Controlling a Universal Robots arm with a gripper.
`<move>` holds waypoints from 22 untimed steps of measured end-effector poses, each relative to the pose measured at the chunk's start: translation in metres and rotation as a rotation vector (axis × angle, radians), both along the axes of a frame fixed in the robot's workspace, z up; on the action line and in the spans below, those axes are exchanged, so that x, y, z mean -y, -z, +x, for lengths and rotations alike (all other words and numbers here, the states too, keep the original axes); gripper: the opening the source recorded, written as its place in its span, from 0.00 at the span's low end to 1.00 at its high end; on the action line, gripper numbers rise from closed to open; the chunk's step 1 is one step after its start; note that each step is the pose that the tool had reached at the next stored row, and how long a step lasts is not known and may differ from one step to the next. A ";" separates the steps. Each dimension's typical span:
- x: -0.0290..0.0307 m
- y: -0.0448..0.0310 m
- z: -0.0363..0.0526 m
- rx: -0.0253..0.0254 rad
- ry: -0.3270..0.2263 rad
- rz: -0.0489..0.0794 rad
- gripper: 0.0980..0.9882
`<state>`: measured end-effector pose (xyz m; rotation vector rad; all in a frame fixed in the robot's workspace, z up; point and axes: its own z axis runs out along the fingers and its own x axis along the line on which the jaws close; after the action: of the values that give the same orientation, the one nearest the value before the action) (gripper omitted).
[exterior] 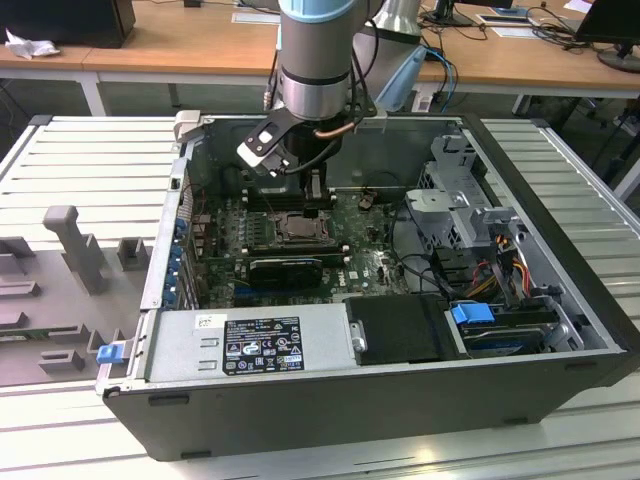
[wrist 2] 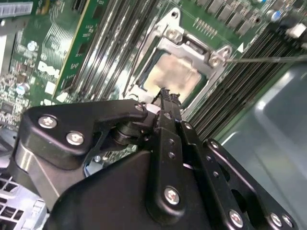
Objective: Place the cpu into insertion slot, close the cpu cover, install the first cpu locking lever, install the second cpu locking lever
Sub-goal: 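Close the cpu cover, then install the first cpu locking lever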
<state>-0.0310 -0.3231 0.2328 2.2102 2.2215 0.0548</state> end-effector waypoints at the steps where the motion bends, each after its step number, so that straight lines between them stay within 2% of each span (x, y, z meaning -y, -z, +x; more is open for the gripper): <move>1: 0.0000 0.0000 -0.0014 0.0000 0.000 0.000 0.01; 3: 0.0000 0.0000 -0.0058 -0.0001 0.000 0.000 0.01; 9: 0.0000 0.0000 -0.0106 0.0000 0.000 0.000 0.01; 22: 0.0000 -0.0046 -0.0124 -0.0001 0.000 0.000 0.01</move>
<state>-0.0434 -0.3232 0.2374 2.2101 2.2216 0.0545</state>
